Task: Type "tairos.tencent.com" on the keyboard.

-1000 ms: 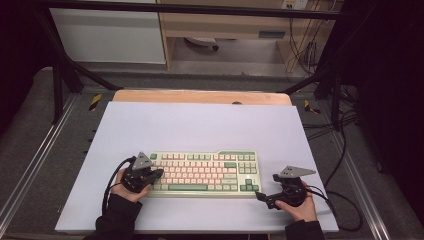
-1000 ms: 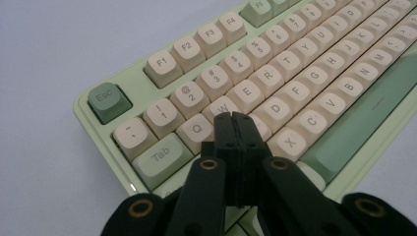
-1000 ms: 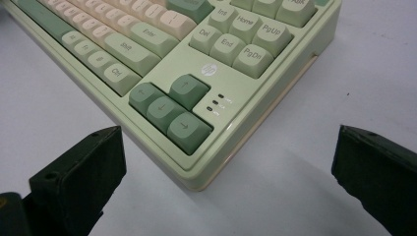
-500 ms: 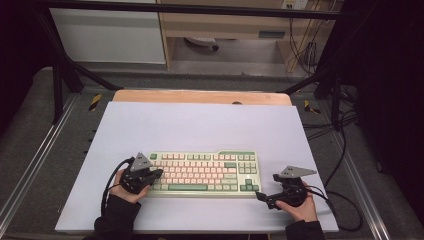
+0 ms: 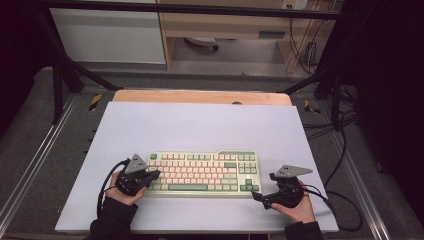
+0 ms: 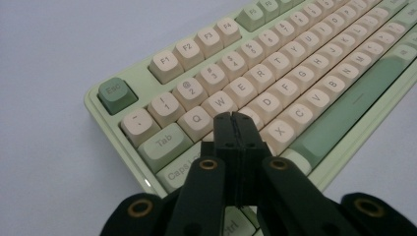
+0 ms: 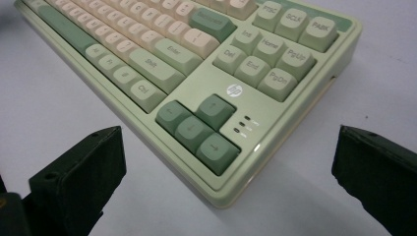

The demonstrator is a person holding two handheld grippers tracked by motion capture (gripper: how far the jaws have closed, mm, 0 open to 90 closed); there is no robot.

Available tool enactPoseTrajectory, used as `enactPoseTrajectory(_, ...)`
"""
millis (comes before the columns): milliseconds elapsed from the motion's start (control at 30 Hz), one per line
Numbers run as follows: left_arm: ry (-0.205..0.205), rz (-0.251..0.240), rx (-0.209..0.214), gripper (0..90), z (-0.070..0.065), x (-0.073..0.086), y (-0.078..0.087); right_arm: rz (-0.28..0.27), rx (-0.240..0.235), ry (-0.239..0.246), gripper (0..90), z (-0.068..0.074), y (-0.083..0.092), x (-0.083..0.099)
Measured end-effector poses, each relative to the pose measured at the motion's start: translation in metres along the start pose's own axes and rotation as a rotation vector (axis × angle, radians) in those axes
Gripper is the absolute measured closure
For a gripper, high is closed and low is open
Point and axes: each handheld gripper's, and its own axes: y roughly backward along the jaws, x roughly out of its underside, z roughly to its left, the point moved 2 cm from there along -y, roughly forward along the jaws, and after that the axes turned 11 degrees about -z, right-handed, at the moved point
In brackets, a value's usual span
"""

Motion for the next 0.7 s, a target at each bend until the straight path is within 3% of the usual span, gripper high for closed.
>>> enactPoseTrajectory(233, 0.002, -0.005, 0.001, 90.0, 0.0, 0.0, 0.001, -0.018, -0.02, 0.028, 8.8, 0.013, -0.005, -0.01)
enactPoseTrajectory(367, -0.001, -0.004, 0.006, 90.0, 0.0, 0.0, 0.0, -0.047, -0.046, 0.032, 18.2, 0.02, -0.009, -0.016)
enactPoseTrajectory(700, 0.003, -0.01, 0.008, 90.0, 0.0, 0.0, 0.001, -0.047, -0.121, 0.069, 42.5, 0.042, -0.025, -0.033)
